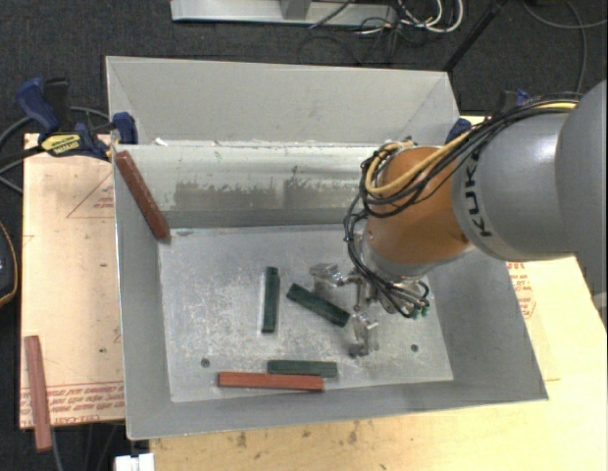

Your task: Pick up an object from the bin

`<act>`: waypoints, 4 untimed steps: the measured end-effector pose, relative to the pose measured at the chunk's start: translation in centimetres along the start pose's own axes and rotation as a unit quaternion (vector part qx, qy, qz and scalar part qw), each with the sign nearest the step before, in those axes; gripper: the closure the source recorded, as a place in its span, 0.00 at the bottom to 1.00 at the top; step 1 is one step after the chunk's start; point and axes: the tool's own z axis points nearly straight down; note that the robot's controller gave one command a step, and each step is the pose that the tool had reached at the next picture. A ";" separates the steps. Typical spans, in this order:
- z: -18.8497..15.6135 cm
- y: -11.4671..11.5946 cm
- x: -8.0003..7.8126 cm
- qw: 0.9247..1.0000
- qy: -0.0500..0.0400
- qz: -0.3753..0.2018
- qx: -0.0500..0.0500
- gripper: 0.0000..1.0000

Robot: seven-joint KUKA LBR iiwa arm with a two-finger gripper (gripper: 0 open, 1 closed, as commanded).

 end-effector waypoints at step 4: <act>-0.3 2.4 -5.6 0.999 -0.004 0.053 0.002 1.00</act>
Offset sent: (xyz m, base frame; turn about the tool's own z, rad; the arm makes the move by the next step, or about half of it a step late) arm 0.0000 0.0000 0.0000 0.0000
